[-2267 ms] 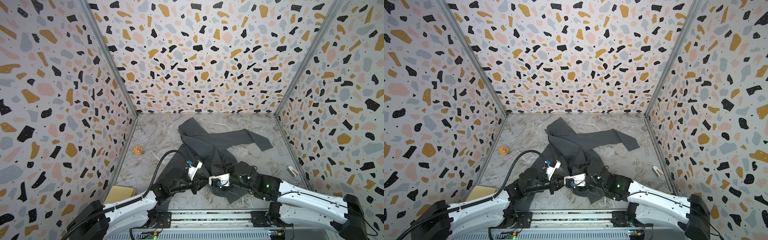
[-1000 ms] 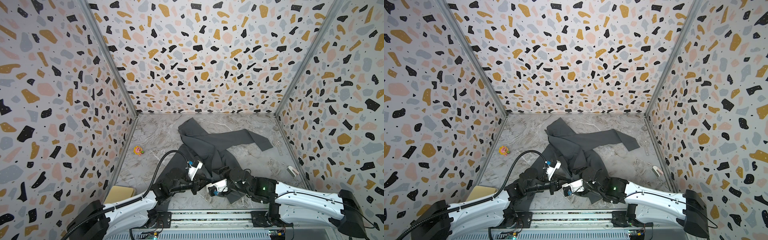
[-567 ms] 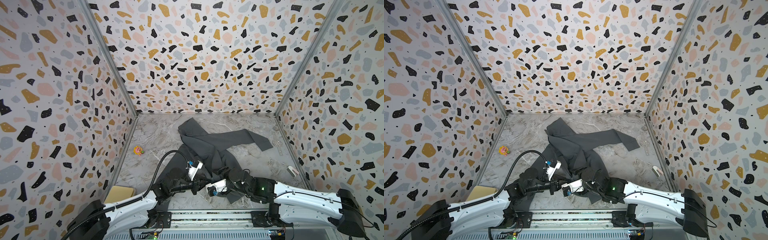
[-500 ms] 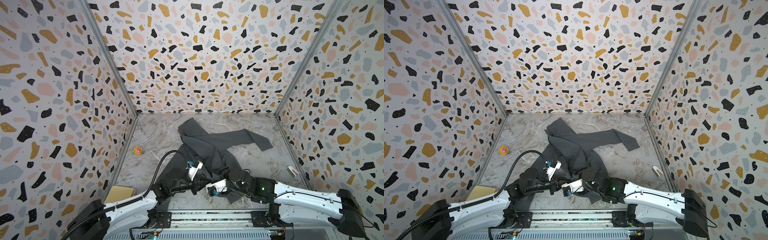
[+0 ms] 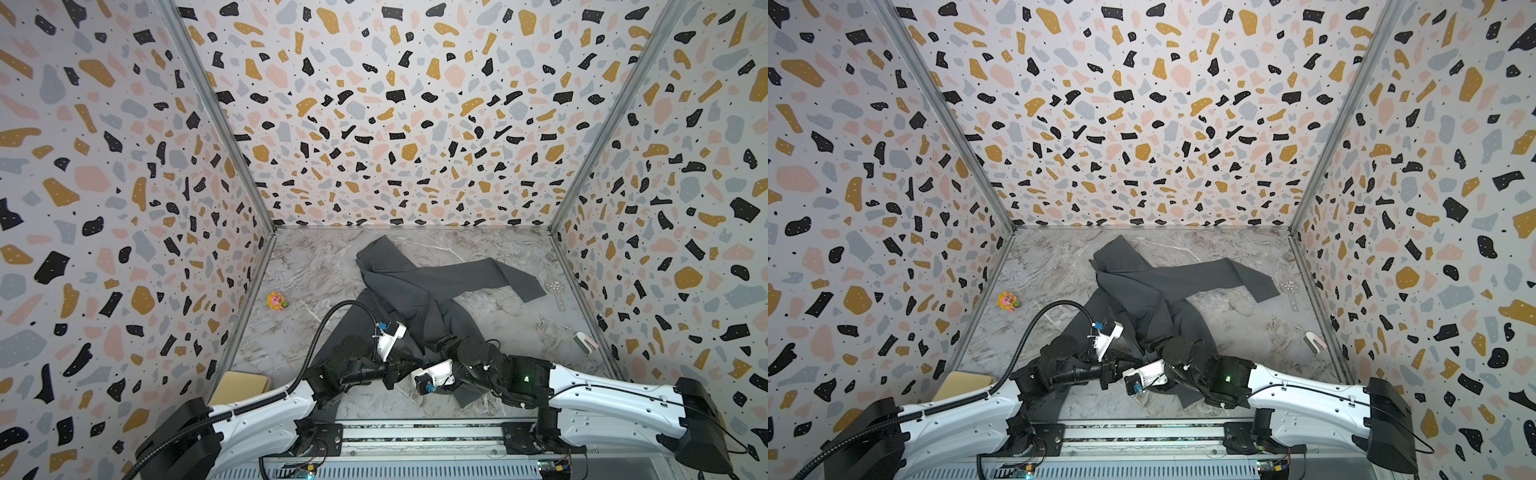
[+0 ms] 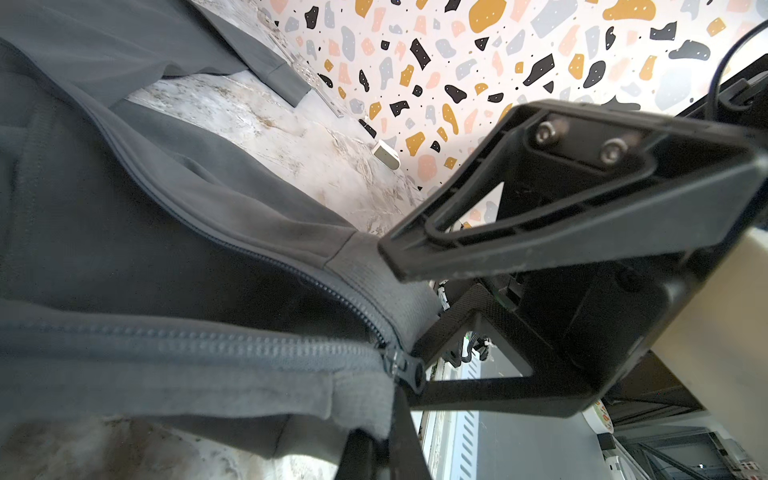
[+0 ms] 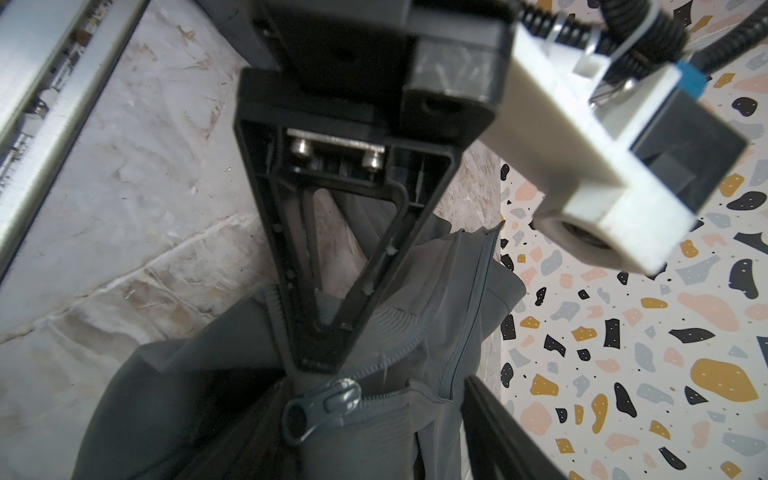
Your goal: Zip up the jacket
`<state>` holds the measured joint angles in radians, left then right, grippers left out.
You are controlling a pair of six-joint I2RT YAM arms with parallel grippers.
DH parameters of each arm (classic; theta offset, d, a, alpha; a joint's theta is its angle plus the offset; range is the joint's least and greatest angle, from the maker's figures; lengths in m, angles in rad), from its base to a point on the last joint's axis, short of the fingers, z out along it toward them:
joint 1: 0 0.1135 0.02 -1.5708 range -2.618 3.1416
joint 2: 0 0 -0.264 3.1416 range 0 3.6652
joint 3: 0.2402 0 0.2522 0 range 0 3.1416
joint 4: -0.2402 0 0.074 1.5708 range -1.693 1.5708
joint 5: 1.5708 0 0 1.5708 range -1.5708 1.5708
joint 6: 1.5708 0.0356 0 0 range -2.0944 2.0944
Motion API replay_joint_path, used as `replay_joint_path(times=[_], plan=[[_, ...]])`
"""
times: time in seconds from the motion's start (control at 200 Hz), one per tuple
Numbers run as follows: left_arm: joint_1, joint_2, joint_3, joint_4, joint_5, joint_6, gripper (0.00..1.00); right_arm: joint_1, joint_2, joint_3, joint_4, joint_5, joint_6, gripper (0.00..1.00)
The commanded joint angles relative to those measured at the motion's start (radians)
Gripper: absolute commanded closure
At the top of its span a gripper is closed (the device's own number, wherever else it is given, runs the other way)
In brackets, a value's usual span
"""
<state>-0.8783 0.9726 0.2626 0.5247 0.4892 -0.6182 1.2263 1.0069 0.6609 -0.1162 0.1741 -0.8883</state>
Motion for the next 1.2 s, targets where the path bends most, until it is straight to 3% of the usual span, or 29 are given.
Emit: replay_joint_path(times=[0.0,1.197], plan=[[-0.007,0.0,0.037,0.055,0.022,0.002,1.0,0.011,-0.008,0.043,-0.051,0.01,0.012,0.35],[-0.007,0.007,0.029,0.08,0.033,-0.013,1.0,0.042,-0.005,0.079,-0.072,0.096,0.014,0.51]])
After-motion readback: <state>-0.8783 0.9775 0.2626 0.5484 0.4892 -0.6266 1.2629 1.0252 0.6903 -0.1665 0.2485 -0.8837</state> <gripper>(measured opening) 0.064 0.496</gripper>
